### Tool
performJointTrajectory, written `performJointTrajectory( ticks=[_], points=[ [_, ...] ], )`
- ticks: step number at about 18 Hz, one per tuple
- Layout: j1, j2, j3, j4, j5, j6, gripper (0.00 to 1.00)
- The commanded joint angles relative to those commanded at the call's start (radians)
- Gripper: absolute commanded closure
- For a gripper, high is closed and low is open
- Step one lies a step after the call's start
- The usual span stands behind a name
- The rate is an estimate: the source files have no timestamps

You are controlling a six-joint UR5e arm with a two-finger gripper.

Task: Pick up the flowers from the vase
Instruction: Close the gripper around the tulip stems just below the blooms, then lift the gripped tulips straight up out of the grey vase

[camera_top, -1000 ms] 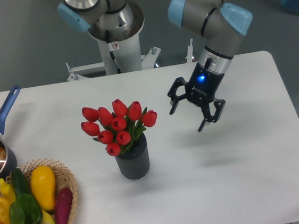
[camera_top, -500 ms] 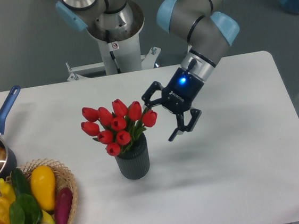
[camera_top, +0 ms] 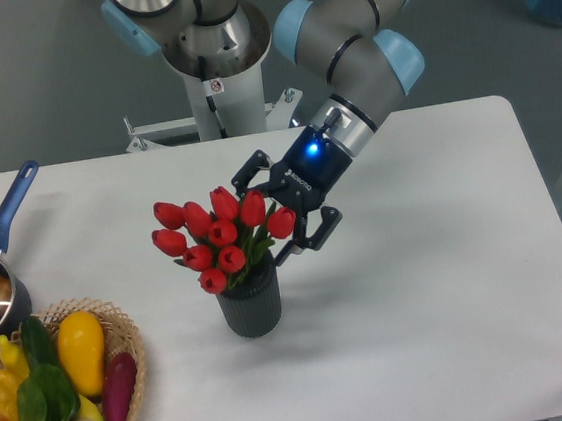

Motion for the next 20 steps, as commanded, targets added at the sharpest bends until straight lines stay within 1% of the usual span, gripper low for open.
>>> performJointTrajectory(
  ticks=[2,3,8,11,18,20],
  points=[
    [0.003,0.002,-0.003,-0.002,0.000,0.006,0.92],
    [0.002,0.009,-0.002,0.000,0.002,0.005,1.00],
    [0.008,0.044,-0.003,-0.003,0.020,-0.026,1.00],
    [0.017,0.066,0.012,-0.003,0.012,-0.089,1.00],
    [0.017,0.124,0.098,-0.002,-0.063,-0.276,1.00],
    [0.015,0.138,0.135,0.000,-0.081,-0.328,1.00]
  ],
)
